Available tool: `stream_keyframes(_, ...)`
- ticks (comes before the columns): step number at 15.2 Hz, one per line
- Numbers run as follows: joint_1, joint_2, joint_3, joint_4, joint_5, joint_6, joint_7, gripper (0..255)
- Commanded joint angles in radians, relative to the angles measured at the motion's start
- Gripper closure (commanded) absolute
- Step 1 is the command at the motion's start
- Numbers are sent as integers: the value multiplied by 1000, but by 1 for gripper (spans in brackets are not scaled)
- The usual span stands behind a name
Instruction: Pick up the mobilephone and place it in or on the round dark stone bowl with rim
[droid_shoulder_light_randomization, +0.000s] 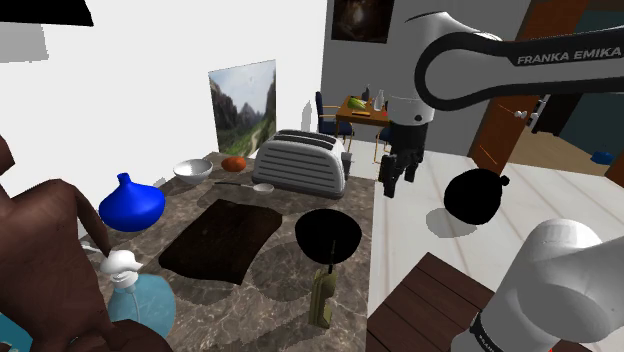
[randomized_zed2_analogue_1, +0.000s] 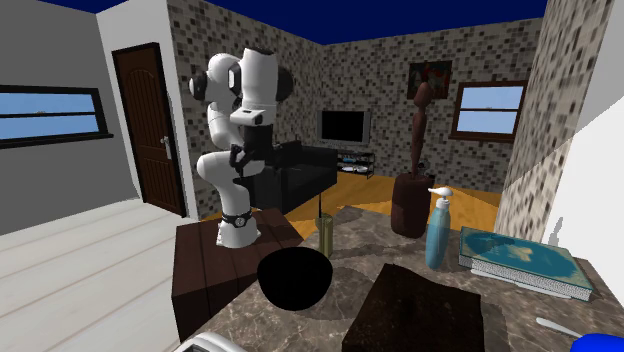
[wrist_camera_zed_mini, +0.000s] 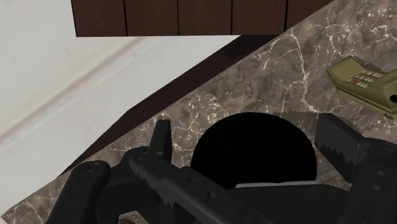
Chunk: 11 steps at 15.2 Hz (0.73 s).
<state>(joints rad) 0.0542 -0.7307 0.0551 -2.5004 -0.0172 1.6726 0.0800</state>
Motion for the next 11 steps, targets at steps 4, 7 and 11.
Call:
stream_keyframes(4,70,90,66,-29,58,121,11,0)
stream_keyframes(7,108,156,105,-31,87,192,14,0)
stream_keyframes(11,155,253,159,-22,119,285,18,0)
